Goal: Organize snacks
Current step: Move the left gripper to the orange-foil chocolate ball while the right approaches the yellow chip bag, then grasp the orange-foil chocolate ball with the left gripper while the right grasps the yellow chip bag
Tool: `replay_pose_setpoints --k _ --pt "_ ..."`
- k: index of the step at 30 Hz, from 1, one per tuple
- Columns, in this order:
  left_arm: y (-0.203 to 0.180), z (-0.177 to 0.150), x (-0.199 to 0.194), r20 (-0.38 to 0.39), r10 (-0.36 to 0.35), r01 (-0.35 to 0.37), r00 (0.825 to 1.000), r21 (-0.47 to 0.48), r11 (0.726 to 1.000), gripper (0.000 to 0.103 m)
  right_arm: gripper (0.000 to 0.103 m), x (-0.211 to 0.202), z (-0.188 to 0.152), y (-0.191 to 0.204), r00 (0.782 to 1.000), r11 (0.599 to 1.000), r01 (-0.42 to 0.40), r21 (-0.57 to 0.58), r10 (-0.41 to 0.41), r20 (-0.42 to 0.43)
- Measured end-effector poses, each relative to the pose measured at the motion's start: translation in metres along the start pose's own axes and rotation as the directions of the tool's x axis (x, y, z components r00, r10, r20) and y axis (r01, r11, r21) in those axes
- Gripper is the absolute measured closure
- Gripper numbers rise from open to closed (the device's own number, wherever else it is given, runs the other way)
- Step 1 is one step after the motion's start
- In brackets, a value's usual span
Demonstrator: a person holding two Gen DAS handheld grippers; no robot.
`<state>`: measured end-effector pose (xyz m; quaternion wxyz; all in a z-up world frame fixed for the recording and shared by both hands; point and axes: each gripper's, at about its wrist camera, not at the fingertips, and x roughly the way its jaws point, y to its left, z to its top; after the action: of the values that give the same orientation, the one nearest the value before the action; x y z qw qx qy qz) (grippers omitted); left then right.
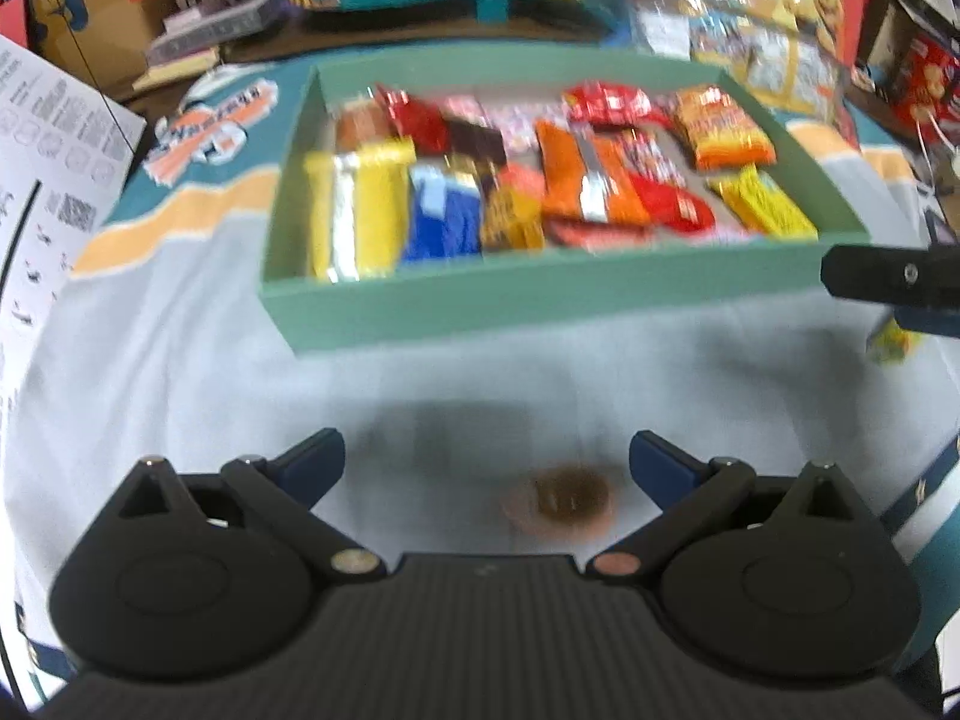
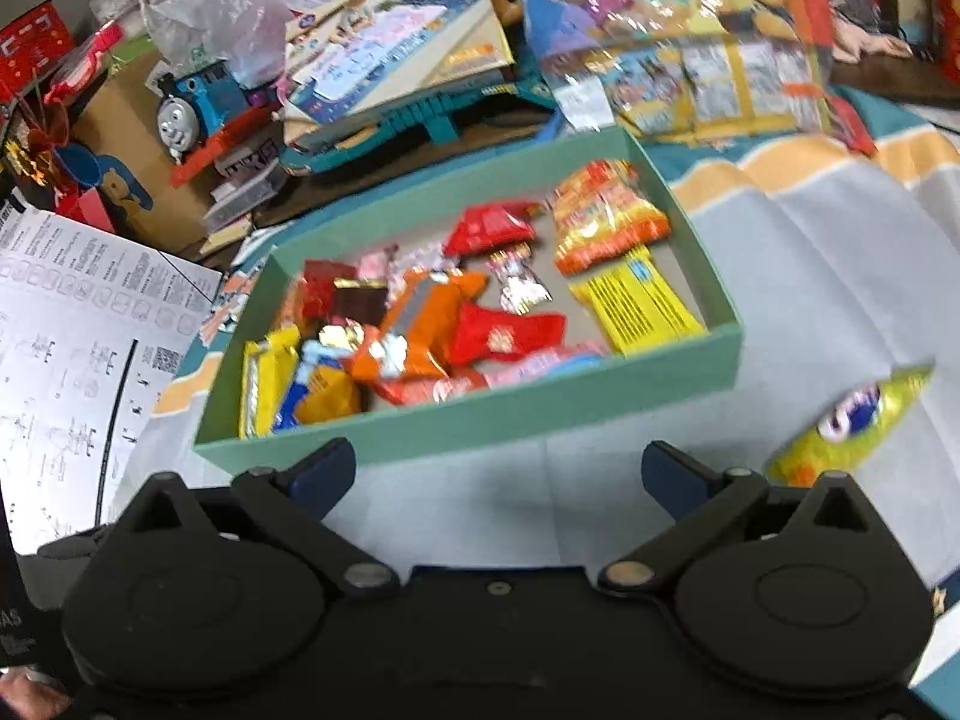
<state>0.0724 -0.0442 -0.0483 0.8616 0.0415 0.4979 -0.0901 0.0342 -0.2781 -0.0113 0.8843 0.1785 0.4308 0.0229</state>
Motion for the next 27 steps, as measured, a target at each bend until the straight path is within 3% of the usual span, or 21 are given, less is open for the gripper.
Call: replay_pose_setpoints --k 4,7,11,12,13,20,27 --pt "-0.008 -0.015 0.008 -0.026 -0.008 0.009 1.0 0.017 1.0 0.001 0.0 0.004 -0.014 -0.01 0.999 0.999 0.024 0.023 -0.023 -0.022" --pt "-0.012 -0.019 0.013 -0.044 -0.026 0.027 0.999 0.017 0.999 0.011 0.0 0.004 -0.023 -0.022 0.998 0.997 0.051 0.049 -0.05 -0.025" --pt "-0.02 -0.024 0.018 -0.04 -0.032 0.034 0.999 0.059 0.998 0.047 0.0 -0.006 -0.035 -0.047 0.991 0.985 0.131 0.112 -0.133 0.017" --pt "-0.024 -0.025 0.017 -0.022 -0.023 0.024 0.999 0.082 0.996 0.061 0.0 -0.01 -0.035 -0.056 0.987 0.979 0.153 0.135 -0.158 0.03" --pt "-0.026 -0.025 0.016 -0.013 -0.026 0.027 1.0 0.095 0.995 0.064 0.0 -0.013 -0.035 -0.065 0.982 0.971 0.176 0.16 -0.185 0.04" --pt "-0.022 -0.016 0.021 0.005 -0.021 0.021 1.0 0.051 0.998 0.065 0.0 -0.026 -0.029 -0.122 0.948 0.914 0.277 0.297 -0.309 0.069" --pt "-0.019 -0.005 0.027 0.006 -0.006 0.005 1.0 0.027 1.0 0.065 0.015 -0.003 -0.012 -0.125 0.947 0.923 0.286 0.256 -0.314 0.072"
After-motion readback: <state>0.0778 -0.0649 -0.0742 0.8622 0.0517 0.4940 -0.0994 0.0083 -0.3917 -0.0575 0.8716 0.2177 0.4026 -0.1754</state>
